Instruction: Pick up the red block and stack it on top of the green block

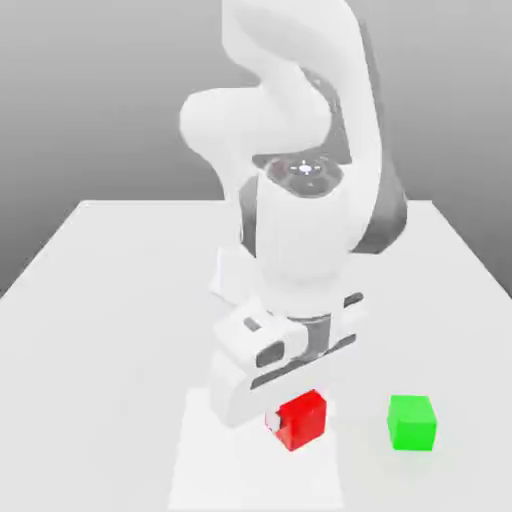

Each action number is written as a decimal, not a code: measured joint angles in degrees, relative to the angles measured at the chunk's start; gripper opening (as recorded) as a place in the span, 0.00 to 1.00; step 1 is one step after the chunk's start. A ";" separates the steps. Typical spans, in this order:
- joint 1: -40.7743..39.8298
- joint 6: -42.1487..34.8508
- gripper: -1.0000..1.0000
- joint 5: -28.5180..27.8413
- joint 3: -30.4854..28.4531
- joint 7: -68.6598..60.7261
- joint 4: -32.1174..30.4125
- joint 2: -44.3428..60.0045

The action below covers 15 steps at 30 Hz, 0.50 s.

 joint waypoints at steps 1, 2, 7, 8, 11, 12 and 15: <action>2.10 -0.60 0.00 -0.09 1.11 2.36 -0.29 -0.89; 4.23 -1.17 0.00 -0.19 2.11 4.76 -0.58 -1.77; 10.92 -0.95 0.00 -1.35 4.84 14.49 -1.58 -2.58; 10.90 0.67 0.00 -1.83 4.48 15.15 -1.54 -0.90; 11.28 6.16 1.00 -3.36 3.65 16.56 -1.31 4.84; 11.28 6.16 1.00 -3.36 3.65 16.56 -1.31 4.84; 11.28 6.16 1.00 -3.36 3.65 16.56 -1.31 4.84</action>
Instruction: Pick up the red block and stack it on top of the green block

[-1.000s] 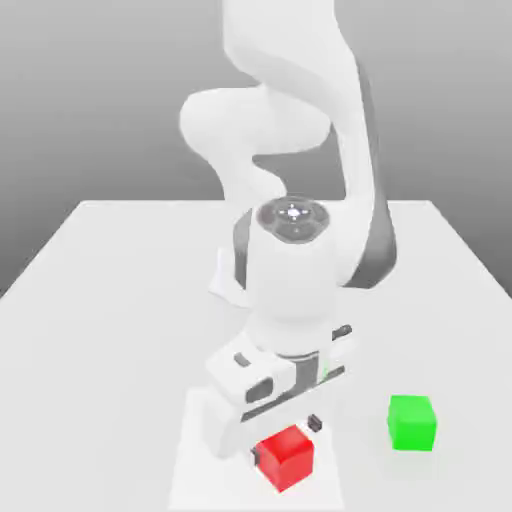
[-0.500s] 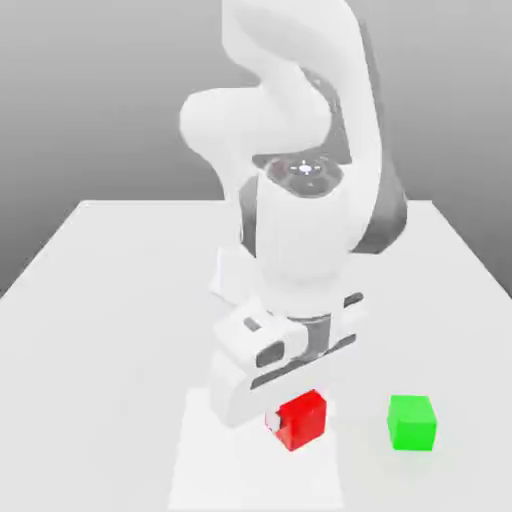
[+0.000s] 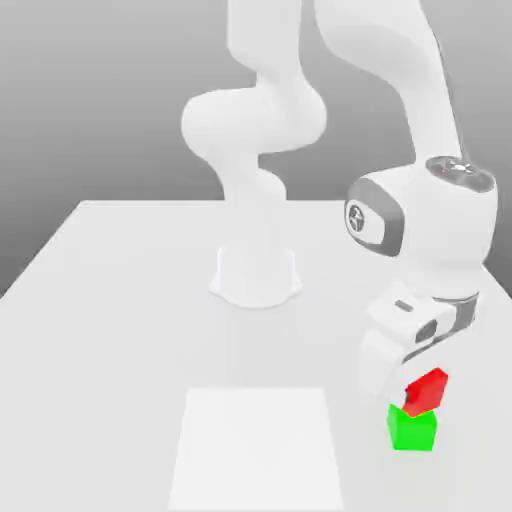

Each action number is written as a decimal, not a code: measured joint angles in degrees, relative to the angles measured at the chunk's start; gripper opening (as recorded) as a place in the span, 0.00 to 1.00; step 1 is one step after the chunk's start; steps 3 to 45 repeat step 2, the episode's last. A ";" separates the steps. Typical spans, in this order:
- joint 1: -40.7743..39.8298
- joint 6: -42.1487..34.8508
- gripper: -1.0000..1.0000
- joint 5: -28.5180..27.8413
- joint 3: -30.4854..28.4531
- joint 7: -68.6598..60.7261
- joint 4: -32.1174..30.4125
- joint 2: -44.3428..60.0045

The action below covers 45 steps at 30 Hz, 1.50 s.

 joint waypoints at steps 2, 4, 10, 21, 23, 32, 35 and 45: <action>0.09 0.91 1.00 -0.23 -0.15 0.18 0.04 0.94; 0.09 0.91 1.00 -0.23 -0.15 0.18 0.04 0.94; 0.09 0.91 1.00 -0.23 -0.15 0.18 0.04 0.94; 0.09 0.91 1.00 -0.23 -0.15 0.18 0.04 0.94; 0.09 0.91 1.00 -0.23 -0.15 0.18 0.04 0.94; 0.09 0.91 1.00 -0.23 -0.15 0.18 0.04 0.94; 0.09 0.91 1.00 -0.23 -0.15 0.18 0.04 0.94; 0.09 0.91 1.00 -0.23 -0.15 0.18 0.04 0.94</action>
